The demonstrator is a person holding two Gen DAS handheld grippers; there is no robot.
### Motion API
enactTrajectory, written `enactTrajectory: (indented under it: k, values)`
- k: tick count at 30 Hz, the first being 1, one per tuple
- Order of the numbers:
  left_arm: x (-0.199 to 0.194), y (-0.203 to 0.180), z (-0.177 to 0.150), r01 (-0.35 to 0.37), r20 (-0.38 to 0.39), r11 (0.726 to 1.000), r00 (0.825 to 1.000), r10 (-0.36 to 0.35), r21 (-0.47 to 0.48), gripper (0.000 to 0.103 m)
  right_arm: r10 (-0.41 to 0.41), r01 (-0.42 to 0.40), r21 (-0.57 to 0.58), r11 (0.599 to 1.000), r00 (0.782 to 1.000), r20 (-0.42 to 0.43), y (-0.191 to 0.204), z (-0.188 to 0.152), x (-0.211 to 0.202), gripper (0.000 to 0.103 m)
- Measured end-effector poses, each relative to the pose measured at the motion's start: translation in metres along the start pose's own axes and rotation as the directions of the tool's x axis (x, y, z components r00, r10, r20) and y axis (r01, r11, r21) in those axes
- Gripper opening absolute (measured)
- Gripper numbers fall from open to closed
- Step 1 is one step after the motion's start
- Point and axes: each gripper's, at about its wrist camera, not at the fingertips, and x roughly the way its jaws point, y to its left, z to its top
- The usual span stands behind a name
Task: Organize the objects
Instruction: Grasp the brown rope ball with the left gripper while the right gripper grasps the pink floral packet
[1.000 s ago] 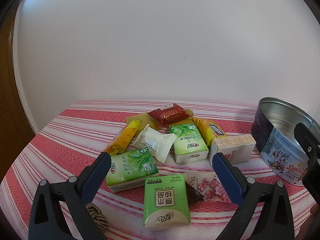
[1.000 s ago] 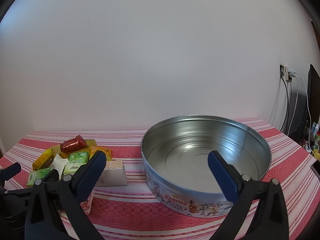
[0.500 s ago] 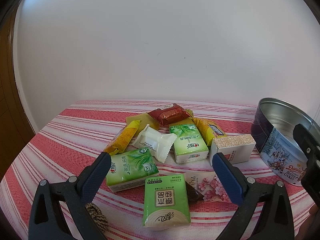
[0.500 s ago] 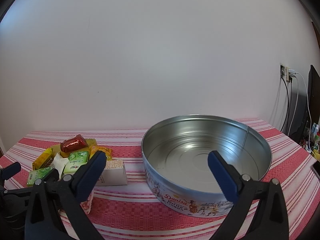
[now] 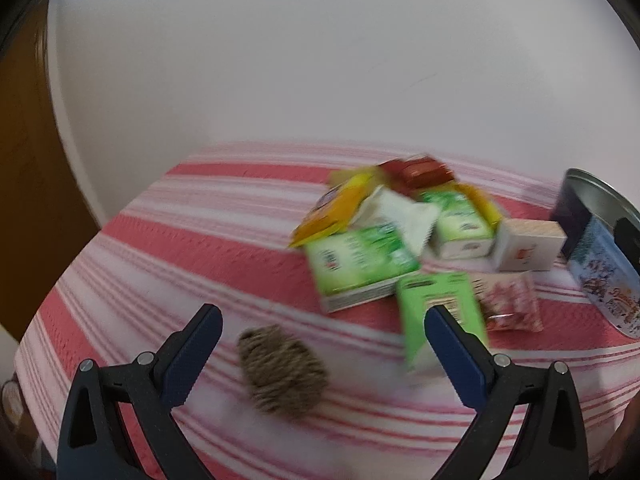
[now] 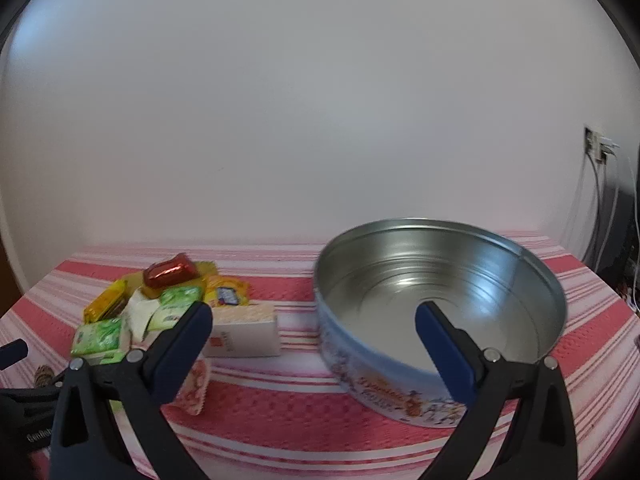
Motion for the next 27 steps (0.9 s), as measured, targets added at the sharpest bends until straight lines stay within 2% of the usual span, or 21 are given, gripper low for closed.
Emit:
enactTrajectory:
  k: [3, 9, 12, 15, 19, 22, 24, 26, 27]
  values:
    - [0.011, 0.009, -0.002, -0.024, -0.046, 1.0, 0.999, 0.023, -0.012, 0.102, 0.044, -0.044, -0.022, 0.999, 0.999, -0.028, 0.008, -0.003, 0.002, 0.102]
    - [0.032, 0.024, -0.009, 0.027, -0.159, 0.998, 0.987, -0.036, -0.058, 0.102, 0.15, -0.155, -0.027, 0.988, 0.978, -0.149, 0.026, -0.009, 0.015, 0.093]
    - [0.041, 0.031, -0.011, 0.03, -0.208, 0.996, 0.977, -0.048, -0.089, 0.102, 0.165, -0.177, -0.048, 0.983, 0.968, -0.191, 0.038, -0.011, 0.021, 0.089]
    - [0.043, 0.032, -0.013, 0.021, -0.214, 0.998, 0.976, -0.034, -0.062, 0.102, 0.198, -0.223, -0.067, 0.973, 0.942, -0.27, 0.057, -0.015, 0.035, 0.082]
    - [0.044, 0.035, -0.013, 0.025, -0.216, 0.998, 0.976, -0.038, -0.059, 0.102, 0.179, -0.23, -0.091, 0.969, 0.906, -0.383, 0.076, -0.024, 0.057, 0.073]
    - [0.044, 0.036, -0.016, 0.03, -0.215, 0.998, 0.976, -0.04, -0.052, 0.102, 0.218, -0.268, -0.05, 0.962, 0.867, -0.448, 0.083, -0.029, 0.072, 0.073]
    - [0.041, 0.037, -0.015, 0.048, -0.217, 0.998, 0.975, -0.056, -0.041, 0.102, 0.229, -0.283, -0.044, 0.958, 0.849, -0.476, 0.088, -0.033, 0.077, 0.073]
    - [0.038, 0.04, -0.016, 0.056, -0.21, 0.998, 0.976, -0.062, -0.034, 0.097, 0.223, -0.295, -0.077, 0.952, 0.846, -0.483, 0.096, -0.035, 0.075, 0.066]
    - [0.035, 0.042, -0.016, 0.053, -0.201, 0.998, 0.978, -0.06, -0.039, 0.086, 0.23, -0.307, -0.085, 0.948, 0.845, -0.482, 0.098, -0.036, 0.074, 0.06]
